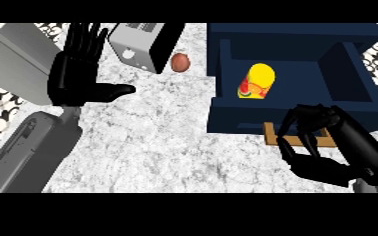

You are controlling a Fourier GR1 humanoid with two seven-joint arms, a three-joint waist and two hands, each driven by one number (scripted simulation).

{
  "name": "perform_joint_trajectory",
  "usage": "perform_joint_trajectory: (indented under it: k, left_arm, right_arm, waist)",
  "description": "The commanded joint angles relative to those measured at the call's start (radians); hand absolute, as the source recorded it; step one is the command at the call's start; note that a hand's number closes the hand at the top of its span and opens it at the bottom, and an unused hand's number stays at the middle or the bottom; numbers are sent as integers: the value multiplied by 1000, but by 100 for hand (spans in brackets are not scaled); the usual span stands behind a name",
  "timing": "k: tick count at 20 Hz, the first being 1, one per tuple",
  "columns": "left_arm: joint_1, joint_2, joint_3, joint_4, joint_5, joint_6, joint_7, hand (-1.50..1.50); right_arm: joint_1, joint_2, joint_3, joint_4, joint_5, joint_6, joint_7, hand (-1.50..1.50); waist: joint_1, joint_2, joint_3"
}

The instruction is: Pick up the cup, place it into the drawer and close the drawer

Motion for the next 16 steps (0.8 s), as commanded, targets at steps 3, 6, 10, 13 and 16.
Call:
perform_joint_trajectory:
  k: [3, 6, 10, 13, 16]
  left_arm:
    - [175, 89, 46, -117, 21, -91, -12, -150]
    - [219, 113, 94, -153, 13, -95, 3, -150]
    - [263, 60, 114, -123, -10, -127, -34, -150]
    - [336, 48, 108, -188, -31, -144, -50, -150]
    - [375, 108, 204, -140, 18, -272, -43, -150]
  right_arm:
    - [-13, -45, 127, 138, 302, -72, -135, 150]
    - [-34, -54, 127, 238, 352, -102, -205, 150]
    - [-93, 25, 188, 449, 476, -224, -259, -150]
    - [-224, 56, 155, 626, 493, -230, -248, -150]
    - [-249, 37, 156, 703, 546, -251, -284, -150]
  waist:
    - [2, 1, 1]
    - [-16, 2, 1]
    - [-20, 4, 1]
    - [-14, 5, 1]
    - [-18, 5, 0]
